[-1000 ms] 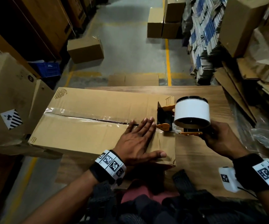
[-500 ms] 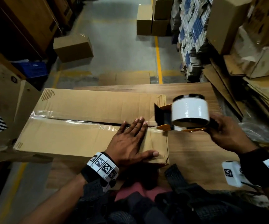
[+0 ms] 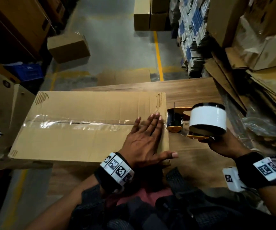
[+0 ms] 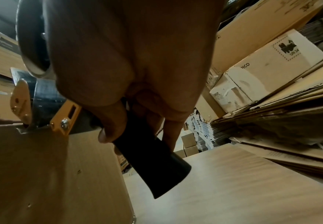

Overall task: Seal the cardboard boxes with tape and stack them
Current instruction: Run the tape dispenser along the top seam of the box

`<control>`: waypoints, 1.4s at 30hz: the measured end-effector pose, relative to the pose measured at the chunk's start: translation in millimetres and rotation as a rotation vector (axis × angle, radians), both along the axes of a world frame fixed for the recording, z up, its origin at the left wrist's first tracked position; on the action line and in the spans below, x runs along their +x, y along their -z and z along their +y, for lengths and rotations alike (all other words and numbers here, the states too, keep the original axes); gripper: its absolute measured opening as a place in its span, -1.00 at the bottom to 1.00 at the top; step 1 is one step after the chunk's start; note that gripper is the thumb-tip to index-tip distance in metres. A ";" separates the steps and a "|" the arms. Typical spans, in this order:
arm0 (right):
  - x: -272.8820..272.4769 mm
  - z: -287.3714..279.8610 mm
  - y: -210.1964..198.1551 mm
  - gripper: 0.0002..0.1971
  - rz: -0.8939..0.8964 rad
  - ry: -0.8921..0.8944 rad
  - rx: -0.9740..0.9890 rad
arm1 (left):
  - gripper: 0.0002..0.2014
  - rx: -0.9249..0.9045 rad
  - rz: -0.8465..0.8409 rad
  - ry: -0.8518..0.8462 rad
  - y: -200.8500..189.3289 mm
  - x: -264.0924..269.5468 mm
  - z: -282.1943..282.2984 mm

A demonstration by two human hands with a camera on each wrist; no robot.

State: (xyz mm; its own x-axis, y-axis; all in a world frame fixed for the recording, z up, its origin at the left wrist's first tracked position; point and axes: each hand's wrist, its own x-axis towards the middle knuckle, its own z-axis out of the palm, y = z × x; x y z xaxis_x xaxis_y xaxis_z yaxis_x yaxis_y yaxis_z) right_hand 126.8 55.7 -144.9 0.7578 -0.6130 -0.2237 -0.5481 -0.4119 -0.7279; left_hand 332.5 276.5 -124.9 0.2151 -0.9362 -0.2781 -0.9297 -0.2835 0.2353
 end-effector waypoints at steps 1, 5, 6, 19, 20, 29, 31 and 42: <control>0.5 -0.4 -1.1 -0.55 0.002 0.011 -0.005 | 0.19 -0.007 0.022 -0.015 1.2 -7.0 -6.4; -0.5 -3.9 -1.6 -0.70 0.044 0.021 -0.036 | -0.01 -0.046 -0.052 -0.071 12.5 -19.0 -10.4; -3.2 -6.5 1.7 -0.71 0.051 0.014 -0.043 | -0.05 -0.059 -0.067 -0.080 15.2 -19.3 -9.2; -59.2 -40.0 -8.1 -0.48 0.159 -0.094 -0.101 | -0.09 -0.042 -0.076 -0.102 15.8 -21.4 -11.1; -55.5 -38.7 -6.8 -0.61 0.178 -0.126 -0.134 | -0.09 -0.040 -0.077 -0.100 16.3 -21.4 -10.8; -28.6 -29.1 20.5 -0.54 0.154 -0.222 -0.069 | -0.08 -0.032 -0.061 -0.090 16.5 -20.4 -10.7; -28.1 -35.2 20.3 -0.58 0.198 -0.224 -0.066 | -0.08 -0.029 -0.061 -0.089 16.0 -20.3 -10.4; -25.5 -56.5 -7.5 -0.58 0.661 -0.337 -0.414 | -0.07 -0.045 -0.045 -0.101 16.4 -20.4 -9.5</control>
State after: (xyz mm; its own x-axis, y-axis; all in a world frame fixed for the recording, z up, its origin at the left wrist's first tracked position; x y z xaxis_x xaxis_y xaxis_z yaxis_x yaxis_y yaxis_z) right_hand 101.2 -0.8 -137.4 0.7072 -0.5079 -0.4919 -0.6078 -0.7921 -0.0560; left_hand 312.1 267.0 -141.3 0.3199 -0.9205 -0.2245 -0.9069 -0.3661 0.2086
